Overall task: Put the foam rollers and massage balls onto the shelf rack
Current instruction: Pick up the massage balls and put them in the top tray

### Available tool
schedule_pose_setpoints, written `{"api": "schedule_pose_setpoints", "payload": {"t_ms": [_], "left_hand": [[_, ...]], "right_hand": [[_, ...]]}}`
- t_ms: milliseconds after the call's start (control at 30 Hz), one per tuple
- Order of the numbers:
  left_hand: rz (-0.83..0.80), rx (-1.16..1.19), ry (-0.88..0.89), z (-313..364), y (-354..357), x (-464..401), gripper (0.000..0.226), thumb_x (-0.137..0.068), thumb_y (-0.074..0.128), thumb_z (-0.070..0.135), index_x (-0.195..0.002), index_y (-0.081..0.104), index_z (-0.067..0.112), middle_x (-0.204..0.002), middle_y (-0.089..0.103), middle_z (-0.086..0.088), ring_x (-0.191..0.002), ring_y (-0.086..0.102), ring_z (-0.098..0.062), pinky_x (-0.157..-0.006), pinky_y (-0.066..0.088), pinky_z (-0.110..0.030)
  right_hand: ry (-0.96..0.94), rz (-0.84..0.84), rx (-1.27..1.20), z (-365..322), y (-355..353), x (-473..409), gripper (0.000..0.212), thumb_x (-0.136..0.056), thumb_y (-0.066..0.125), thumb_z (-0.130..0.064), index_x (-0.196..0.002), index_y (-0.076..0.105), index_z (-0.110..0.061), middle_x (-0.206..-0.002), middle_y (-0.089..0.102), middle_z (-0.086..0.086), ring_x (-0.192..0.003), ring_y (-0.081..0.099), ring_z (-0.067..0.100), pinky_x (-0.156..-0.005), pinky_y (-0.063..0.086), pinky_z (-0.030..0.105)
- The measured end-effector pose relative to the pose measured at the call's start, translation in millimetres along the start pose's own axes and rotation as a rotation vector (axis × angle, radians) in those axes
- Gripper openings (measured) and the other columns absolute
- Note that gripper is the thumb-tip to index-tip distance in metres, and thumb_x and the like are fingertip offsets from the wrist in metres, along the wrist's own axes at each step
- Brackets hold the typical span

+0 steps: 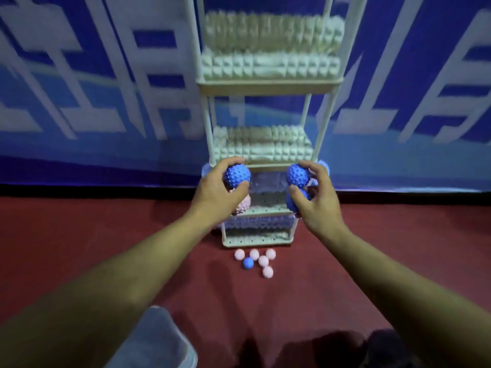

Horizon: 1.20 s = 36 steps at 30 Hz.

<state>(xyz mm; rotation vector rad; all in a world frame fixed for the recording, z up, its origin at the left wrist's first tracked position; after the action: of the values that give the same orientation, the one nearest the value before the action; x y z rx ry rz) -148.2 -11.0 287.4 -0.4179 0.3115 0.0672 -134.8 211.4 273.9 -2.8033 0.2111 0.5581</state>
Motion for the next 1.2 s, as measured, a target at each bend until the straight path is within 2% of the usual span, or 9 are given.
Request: {"api": "schedule_pose_setpoints", "payload": {"t_ms": [100,267,433,500,600,700,800,1067,1200], "left_hand": [[0.032,-0.042,0.099,62,-33,-16,0.04,-0.072,0.065,0.032,-0.107,0.059,0.051,-0.099,0.07,0.005,-0.084,0.067,-0.015,-0.083,0.055,-0.034],[0.048,-0.134,0.233,156,-70,-55,0.051,-0.072,0.065,0.031,-0.122,0.057,0.035,-0.108,0.066,0.012,-0.091,0.067,-0.01,-0.086,0.055,-0.033],[0.141,-0.264,0.414,250,-97,-101,0.048,-0.079,0.072,0.023,-0.125,0.058,0.03,-0.101,0.064,0.01,-0.087,0.065,-0.013,-0.081,0.053,-0.027],[0.186,-0.279,0.479,285,-107,-123,0.045,-0.081,0.071,0.024,-0.124,0.057,0.03,-0.098,0.063,0.009,-0.085,0.064,-0.013,-0.078,0.055,-0.03],[0.259,-0.252,0.553,321,-120,-161,0.042,-0.083,0.068,0.025,-0.123,0.057,0.029,-0.099,0.058,0.012,-0.089,0.063,-0.013,-0.086,0.054,-0.036],[0.312,-0.298,0.632,340,-127,-205,0.043,-0.082,0.065,0.03,-0.125,0.056,0.031,-0.111,0.056,0.014,-0.097,0.061,-0.011,-0.093,0.05,-0.044],[0.261,-0.373,0.625,347,-125,-255,0.045,-0.086,0.065,0.026,-0.129,0.054,0.033,-0.125,0.05,0.009,-0.1,0.056,-0.009,-0.093,0.051,-0.037],[0.089,-0.429,0.419,345,-109,-346,0.052,-0.085,0.072,0.023,-0.129,0.052,0.04,-0.123,0.053,0.006,-0.102,0.058,-0.018,-0.085,0.052,-0.03],[-0.141,-0.451,0.284,323,-91,-351,0.05,-0.081,0.078,0.022,-0.125,0.057,0.031,-0.121,0.055,0.003,-0.102,0.06,-0.02,-0.081,0.059,-0.036]], "right_hand": [[-0.094,0.003,0.02,-62,-12,-26,0.044,-0.088,0.064,-0.002,-0.117,0.052,-0.033,-0.106,0.056,-0.028,-0.077,0.055,-0.006,-0.074,0.047,0.014],[-0.189,-0.026,-0.043,-152,-26,-79,0.043,-0.092,0.062,-0.007,-0.118,0.052,-0.04,-0.102,0.055,-0.029,-0.07,0.061,0.009,-0.058,0.057,0.04],[-0.327,0.06,-0.059,-230,-43,-133,0.041,-0.093,0.062,-0.01,-0.12,0.051,-0.039,-0.106,0.055,-0.028,-0.077,0.065,0.011,-0.059,0.056,0.026],[-0.362,0.085,-0.072,-258,-50,-160,0.042,-0.093,0.061,-0.009,-0.122,0.051,-0.037,-0.098,0.058,-0.033,-0.071,0.066,0.011,-0.055,0.055,0.025],[-0.403,0.104,-0.079,-292,-58,-204,0.042,-0.092,0.062,-0.007,-0.123,0.052,-0.033,-0.097,0.06,-0.021,-0.063,0.065,0.009,-0.049,0.052,0.024],[-0.42,0.162,-0.018,-313,-68,-256,0.041,-0.091,0.063,-0.011,-0.126,0.052,-0.03,-0.1,0.052,-0.022,-0.073,0.066,0.017,-0.053,0.057,0.033],[-0.419,0.175,0.091,-323,-74,-306,0.043,-0.091,0.062,-0.018,-0.129,0.051,-0.034,-0.101,0.05,-0.026,-0.088,0.065,0.019,-0.071,0.057,0.036],[-0.073,-0.06,0.261,-301,-73,-397,0.042,-0.094,0.063,-0.017,-0.13,0.049,-0.033,-0.118,0.05,0.008,-0.086,0.059,0.024,-0.044,0.052,0.03],[0.034,-0.115,0.486,-289,-71,-403,0.045,-0.09,0.07,-0.02,-0.128,0.05,-0.035,-0.12,0.049,0.009,-0.101,0.06,0.032,-0.049,0.058,0.035]]}}
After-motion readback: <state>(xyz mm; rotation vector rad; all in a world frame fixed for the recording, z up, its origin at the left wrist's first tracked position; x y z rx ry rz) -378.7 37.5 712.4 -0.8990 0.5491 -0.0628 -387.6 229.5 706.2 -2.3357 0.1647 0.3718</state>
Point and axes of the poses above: each hand's wrist, its own x-axis away from the middle knuckle, its own y-axis out of the palm, z = x × y, the point moved 7 cm from there along -x, towards the middle knuckle
